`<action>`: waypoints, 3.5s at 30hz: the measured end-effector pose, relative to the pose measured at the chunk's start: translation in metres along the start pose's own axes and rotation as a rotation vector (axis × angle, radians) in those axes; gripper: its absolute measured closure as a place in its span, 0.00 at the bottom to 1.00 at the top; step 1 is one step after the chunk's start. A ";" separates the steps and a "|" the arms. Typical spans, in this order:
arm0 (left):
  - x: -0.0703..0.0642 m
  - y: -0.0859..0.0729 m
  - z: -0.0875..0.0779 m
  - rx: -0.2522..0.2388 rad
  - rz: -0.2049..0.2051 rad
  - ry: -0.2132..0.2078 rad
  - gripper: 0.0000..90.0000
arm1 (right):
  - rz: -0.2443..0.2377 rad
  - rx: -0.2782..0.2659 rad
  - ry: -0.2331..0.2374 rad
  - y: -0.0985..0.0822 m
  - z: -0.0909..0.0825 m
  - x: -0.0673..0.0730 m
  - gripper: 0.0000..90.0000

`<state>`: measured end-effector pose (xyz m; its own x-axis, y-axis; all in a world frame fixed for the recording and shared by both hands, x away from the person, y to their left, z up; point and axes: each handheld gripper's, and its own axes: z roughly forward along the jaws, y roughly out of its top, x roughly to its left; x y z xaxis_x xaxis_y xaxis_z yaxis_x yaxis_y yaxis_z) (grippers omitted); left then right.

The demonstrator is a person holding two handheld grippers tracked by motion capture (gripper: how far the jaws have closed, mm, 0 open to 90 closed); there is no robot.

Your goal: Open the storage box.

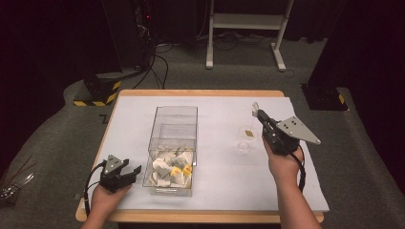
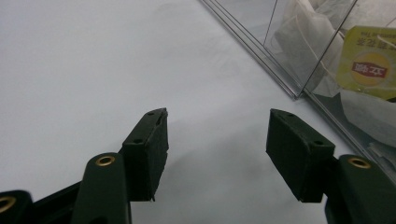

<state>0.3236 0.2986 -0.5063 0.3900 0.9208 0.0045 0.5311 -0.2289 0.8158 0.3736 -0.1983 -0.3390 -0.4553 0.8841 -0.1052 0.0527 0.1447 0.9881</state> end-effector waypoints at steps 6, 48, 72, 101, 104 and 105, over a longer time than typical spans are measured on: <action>0.000 0.000 0.000 -0.001 0.001 0.000 0.44 | 0.003 0.016 -0.001 -0.006 0.002 0.000 1.00; -0.001 0.000 0.000 0.002 0.004 0.001 0.44 | 0.004 0.208 -0.006 -0.072 0.024 0.002 1.00; 0.000 0.000 0.000 0.003 0.003 0.002 0.44 | 0.020 0.274 -0.018 -0.089 0.034 0.001 0.94; -0.001 0.000 0.000 0.006 0.009 0.002 0.44 | 0.035 0.253 -0.018 -0.083 0.008 0.001 0.72; -0.001 0.000 0.000 0.006 0.008 0.002 0.44 | 0.039 0.258 -0.021 -0.086 0.003 0.001 0.71; -0.001 0.000 0.000 0.006 0.008 0.002 0.44 | 0.036 0.259 -0.018 -0.088 0.002 0.001 0.70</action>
<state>0.3237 0.2974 -0.5064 0.3924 0.9197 0.0122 0.5323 -0.2379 0.8124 0.3699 -0.2092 -0.4260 -0.4334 0.8981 -0.0752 0.2951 0.2203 0.9297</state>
